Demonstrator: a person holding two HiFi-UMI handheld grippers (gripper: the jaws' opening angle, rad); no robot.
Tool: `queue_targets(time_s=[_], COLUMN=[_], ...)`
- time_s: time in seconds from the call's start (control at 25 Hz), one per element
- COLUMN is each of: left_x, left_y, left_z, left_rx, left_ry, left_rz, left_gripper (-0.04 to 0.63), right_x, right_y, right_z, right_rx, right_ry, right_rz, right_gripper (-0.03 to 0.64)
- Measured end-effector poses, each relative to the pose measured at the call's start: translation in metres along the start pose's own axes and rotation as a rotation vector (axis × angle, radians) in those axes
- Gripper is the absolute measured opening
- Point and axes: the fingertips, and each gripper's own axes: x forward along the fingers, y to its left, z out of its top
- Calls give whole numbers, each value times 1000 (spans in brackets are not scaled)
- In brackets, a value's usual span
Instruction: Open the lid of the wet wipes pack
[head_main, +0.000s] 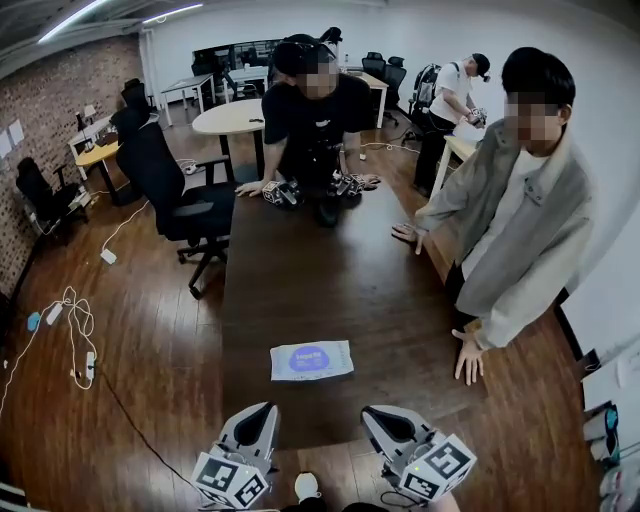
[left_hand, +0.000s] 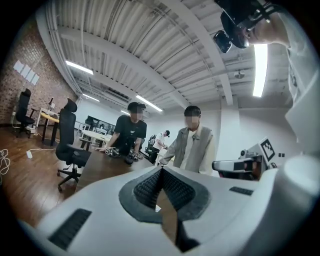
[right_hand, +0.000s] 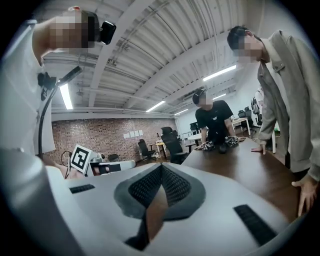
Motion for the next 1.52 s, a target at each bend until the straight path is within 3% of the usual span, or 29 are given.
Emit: queue_targets(time_s=[0.36,0.6,0.72,0.84,0.96,1.12,1.32,1.52], left_x=[44,73,91,105,115,129,141,148], left_y=[59,88,99,110,120,130,135,139], left_z=[-7,-60,-87,-114,-137,-162,-185,-205], left_rx=[-28,-65,-48,-15,-53,-112,-166,-197], left_ry=[47,170,224,294,350,409,444,484], left_rz=[-11,44,74,93,113,140,174,209], left_gripper=[0,0,0,0,0,0,0,0], right_x=[78,132,157,178,194,215,229,237], right_y=[-25,-58,-76,-90,-103,-115,-126,-134], right_z=[-1,-33,-51,-78,-116,-153,-191,-215], right_rx=[-46,-152,-186,-229,-287,-382,-552,-676], right_ry=[57,151,190,272,379,500,649,733], right_rz=[6,73,116,161,213,289,377,445], right_gripper=[5,5,5,6,6,133,217,287])
